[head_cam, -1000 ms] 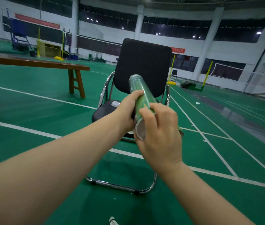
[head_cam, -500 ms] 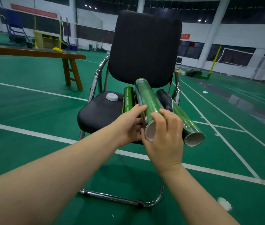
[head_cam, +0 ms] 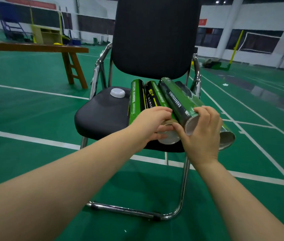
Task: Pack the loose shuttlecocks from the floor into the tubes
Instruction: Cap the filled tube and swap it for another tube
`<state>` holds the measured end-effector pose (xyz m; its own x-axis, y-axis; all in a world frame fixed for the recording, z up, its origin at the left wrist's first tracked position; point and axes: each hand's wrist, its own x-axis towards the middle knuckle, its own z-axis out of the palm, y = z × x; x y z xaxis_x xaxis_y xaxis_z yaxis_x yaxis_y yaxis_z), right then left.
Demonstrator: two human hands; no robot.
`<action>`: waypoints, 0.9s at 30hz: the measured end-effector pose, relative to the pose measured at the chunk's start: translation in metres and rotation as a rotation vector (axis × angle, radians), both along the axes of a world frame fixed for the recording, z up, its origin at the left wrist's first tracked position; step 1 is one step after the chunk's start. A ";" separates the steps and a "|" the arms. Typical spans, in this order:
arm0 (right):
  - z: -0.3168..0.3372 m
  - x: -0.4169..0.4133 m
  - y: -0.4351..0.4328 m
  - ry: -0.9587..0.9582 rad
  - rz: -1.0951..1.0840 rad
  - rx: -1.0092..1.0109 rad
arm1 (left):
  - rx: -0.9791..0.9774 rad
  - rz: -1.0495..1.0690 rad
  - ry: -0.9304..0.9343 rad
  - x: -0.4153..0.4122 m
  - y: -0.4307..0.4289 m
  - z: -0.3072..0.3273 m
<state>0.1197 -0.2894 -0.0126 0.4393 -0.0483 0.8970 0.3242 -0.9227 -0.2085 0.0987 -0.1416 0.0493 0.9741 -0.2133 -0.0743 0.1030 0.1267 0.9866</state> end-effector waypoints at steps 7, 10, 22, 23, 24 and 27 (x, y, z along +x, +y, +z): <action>-0.015 0.001 0.007 0.217 -0.129 -0.105 | 0.220 0.023 -0.150 0.001 0.001 -0.006; -0.020 -0.003 0.010 0.290 -0.177 -0.189 | 0.211 0.034 -0.160 -0.001 0.004 -0.005; -0.012 -0.038 -0.010 0.175 -0.206 -0.206 | 0.294 0.150 -0.403 -0.019 0.005 -0.008; -0.012 -0.039 -0.015 0.234 -0.242 -0.194 | 0.361 0.158 -0.457 -0.021 0.003 -0.010; -0.011 -0.041 -0.019 0.312 -0.280 -0.177 | 0.413 0.152 -0.501 -0.023 0.000 -0.011; -0.003 -0.039 -0.030 0.595 -0.372 -0.078 | 0.617 0.121 -0.623 -0.028 -0.010 -0.016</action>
<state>0.0804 -0.3193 -0.0155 0.8230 -0.2358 0.5168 -0.1644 -0.9697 -0.1806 0.0711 -0.1511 0.0337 0.8895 -0.2035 0.4092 -0.4553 -0.4717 0.7551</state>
